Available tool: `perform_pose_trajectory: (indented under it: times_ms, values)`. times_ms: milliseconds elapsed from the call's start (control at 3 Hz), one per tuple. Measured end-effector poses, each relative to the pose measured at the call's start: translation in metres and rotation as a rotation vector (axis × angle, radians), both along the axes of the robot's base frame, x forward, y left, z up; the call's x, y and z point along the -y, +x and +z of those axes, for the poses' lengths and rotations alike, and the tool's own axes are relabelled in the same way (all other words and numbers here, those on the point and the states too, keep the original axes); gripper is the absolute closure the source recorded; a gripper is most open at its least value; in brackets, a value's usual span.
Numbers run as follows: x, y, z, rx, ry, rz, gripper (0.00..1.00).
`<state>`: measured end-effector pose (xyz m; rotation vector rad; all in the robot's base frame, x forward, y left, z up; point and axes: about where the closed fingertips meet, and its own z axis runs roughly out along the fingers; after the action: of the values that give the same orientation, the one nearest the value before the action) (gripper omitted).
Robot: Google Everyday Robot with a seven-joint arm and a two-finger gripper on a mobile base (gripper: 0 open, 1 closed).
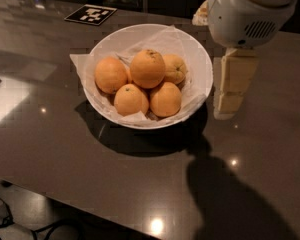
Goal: Pick orange from white bowl
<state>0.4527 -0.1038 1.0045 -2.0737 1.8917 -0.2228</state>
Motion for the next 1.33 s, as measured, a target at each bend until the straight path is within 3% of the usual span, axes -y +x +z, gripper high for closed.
perform_pose_trajectory:
  times_ms: [333, 667, 1333]
  values:
    - [-0.043, 0.011, 0.011, 0.034, -0.040, 0.097, 0.00]
    - [-0.048, 0.010, 0.018, 0.056, -0.036, 0.104, 0.00]
    - [-0.081, 0.049, 0.025, 0.033, 0.037, 0.125, 0.00]
